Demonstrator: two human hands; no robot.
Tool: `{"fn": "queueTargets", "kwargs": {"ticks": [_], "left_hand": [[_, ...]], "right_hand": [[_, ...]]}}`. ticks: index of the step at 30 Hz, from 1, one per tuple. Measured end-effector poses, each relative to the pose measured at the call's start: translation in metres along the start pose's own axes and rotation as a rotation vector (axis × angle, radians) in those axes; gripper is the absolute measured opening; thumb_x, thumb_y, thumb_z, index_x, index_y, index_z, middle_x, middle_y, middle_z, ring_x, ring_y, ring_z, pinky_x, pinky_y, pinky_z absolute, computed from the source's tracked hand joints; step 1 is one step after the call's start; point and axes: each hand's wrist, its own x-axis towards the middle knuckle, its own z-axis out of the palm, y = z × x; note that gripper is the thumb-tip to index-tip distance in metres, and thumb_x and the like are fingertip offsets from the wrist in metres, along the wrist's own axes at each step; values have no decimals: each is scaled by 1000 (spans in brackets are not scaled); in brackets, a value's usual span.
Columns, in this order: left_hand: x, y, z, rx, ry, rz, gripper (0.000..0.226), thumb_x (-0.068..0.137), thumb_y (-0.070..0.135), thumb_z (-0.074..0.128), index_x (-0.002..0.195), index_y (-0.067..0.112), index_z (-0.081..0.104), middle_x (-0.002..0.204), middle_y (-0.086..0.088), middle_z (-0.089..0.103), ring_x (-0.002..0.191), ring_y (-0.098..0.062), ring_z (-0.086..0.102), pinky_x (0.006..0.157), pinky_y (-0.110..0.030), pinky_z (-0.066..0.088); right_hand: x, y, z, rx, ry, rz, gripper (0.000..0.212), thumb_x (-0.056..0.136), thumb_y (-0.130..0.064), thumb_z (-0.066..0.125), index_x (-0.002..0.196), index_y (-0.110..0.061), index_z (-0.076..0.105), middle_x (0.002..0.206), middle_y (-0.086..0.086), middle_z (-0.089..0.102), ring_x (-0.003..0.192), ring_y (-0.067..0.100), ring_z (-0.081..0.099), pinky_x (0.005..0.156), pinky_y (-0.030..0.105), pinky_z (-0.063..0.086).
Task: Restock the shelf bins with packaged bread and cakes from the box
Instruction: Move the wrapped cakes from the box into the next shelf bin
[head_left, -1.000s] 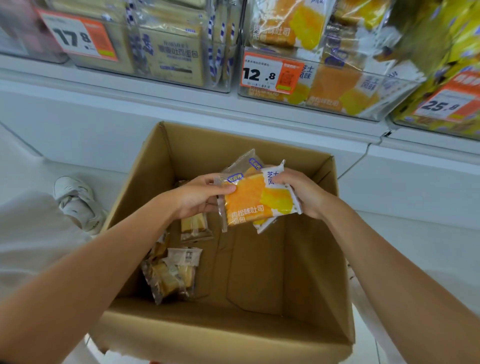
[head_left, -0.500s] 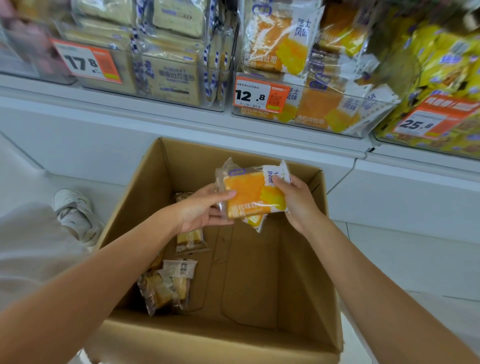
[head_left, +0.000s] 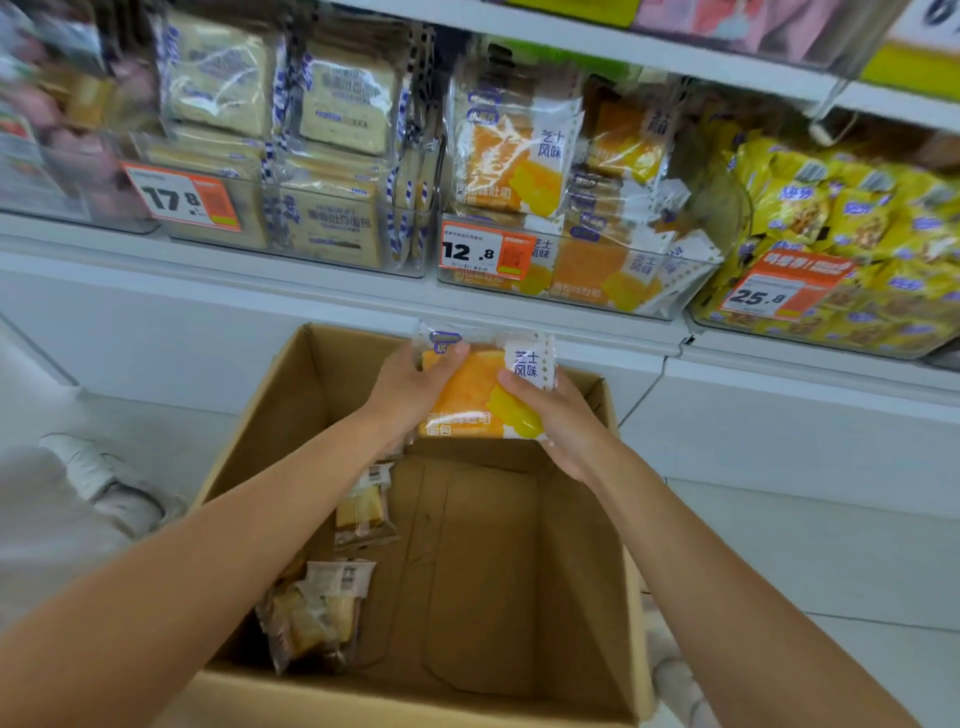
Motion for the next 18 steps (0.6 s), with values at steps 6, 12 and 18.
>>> {"fn": "queueTargets", "kwargs": {"ticks": [6, 12, 18], "left_hand": [[34, 76, 27, 293, 45, 428, 54, 95, 64, 39, 104, 16, 62, 87, 0, 67, 84, -15, 66, 77, -35, 52], [129, 138, 35, 1098, 372, 858, 65, 99, 56, 27, 153, 20, 24, 161, -8, 21, 149, -29, 16, 119, -54, 16], [173, 131, 30, 1290, 404, 907, 73, 95, 68, 13, 156, 29, 6, 165, -4, 2, 152, -22, -1, 119, -51, -2]], "right_hand": [[1, -81, -41, -9, 183, -157, 65, 58, -30, 88, 117, -13, 65, 107, 7, 74, 100, 24, 71, 98, 49, 51], [38, -163, -107, 54, 366, -318, 35, 74, -22, 83, 104, -19, 65, 93, 1, 76, 88, 20, 73, 80, 42, 60], [124, -199, -138, 51, 495, -345, 32, 76, -23, 83, 99, -21, 60, 107, 5, 72, 98, 23, 70, 87, 44, 58]]}}
